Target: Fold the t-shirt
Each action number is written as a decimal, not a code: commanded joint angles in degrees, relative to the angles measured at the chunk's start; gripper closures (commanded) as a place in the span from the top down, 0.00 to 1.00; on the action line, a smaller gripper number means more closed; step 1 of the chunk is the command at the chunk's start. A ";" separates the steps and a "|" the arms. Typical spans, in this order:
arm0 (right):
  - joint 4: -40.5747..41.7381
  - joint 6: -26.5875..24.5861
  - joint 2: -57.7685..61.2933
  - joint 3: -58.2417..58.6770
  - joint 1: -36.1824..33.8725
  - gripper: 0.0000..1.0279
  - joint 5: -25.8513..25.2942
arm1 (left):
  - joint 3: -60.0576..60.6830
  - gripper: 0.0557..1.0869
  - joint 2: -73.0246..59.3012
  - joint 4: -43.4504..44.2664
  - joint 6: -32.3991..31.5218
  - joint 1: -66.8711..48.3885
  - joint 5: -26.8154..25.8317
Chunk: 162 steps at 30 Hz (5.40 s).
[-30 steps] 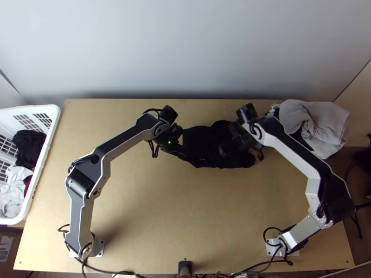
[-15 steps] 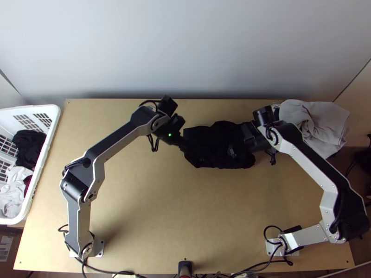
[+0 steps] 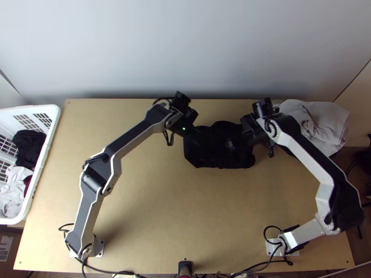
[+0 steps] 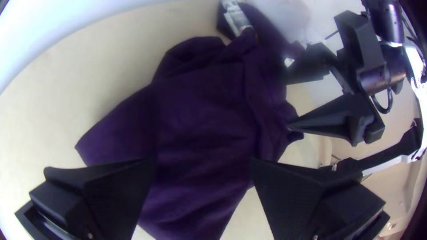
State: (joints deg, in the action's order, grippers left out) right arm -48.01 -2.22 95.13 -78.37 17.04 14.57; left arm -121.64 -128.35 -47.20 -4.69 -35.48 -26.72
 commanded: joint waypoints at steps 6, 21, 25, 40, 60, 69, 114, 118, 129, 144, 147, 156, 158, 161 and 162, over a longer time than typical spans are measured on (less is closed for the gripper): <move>5.03 -1.91 6.21 6.03 -3.94 0.96 -0.07 | 2.38 0.95 -6.03 -0.09 0.38 -1.25 1.58; 9.51 -2.09 9.19 9.37 -5.88 0.96 -0.07 | 15.65 0.95 1.70 -0.35 4.51 -5.38 5.80; 8.02 -1.74 3.66 7.44 -4.91 0.96 -0.07 | 13.01 0.95 4.87 -0.44 4.42 -4.51 6.24; 1.95 -15.71 -14.27 7.79 3.62 0.96 -0.24 | 2.99 0.95 16.47 -11.51 6.09 7.10 7.74; 33.16 -37.86 -16.03 35.13 17.24 0.96 -10.00 | 16.70 0.95 30.53 -14.59 5.74 15.27 10.11; 47.92 -40.67 -13.83 42.51 16.27 0.96 -12.72 | 18.90 0.95 32.20 -14.50 5.66 16.41 10.20; 60.75 -29.16 -24.38 36.88 14.87 0.03 -24.94 | 21.19 0.95 34.31 -14.41 5.04 18.17 10.11; 58.20 -27.93 -27.19 34.51 12.05 0.03 -25.03 | 20.92 0.95 35.02 -14.50 4.86 18.35 10.11; 55.04 -25.99 -32.29 25.28 -3.41 0.03 -24.94 | 22.15 0.95 37.83 -15.99 4.86 20.54 10.20; 55.66 -22.13 -24.29 8.06 -38.75 0.03 -7.54 | 26.28 0.95 40.46 -16.52 4.86 21.16 10.72; 56.18 -22.30 -19.11 3.49 -42.09 0.03 -4.99 | 27.43 0.95 41.08 -16.52 4.95 21.42 10.72; 59.96 -26.43 -6.36 1.82 -42.88 0.03 -3.49 | 31.29 0.95 44.60 -16.78 5.39 23.88 10.81; 61.02 -26.52 -5.48 5.33 -42.53 0.03 -3.49 | 31.82 0.95 45.47 -17.22 5.74 25.03 10.81; 62.86 -27.93 -5.40 13.24 -40.86 0.03 -3.58 | 33.23 0.95 46.97 -17.58 6.18 26.61 10.81; 63.39 -28.37 -5.22 15.79 -40.42 0.03 -3.84 | 33.67 0.95 47.41 -17.75 6.53 27.14 10.81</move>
State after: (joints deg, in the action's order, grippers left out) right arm 12.25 -28.42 86.37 -72.29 -24.47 10.55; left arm -90.72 -83.68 -64.18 0.89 -11.20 -15.81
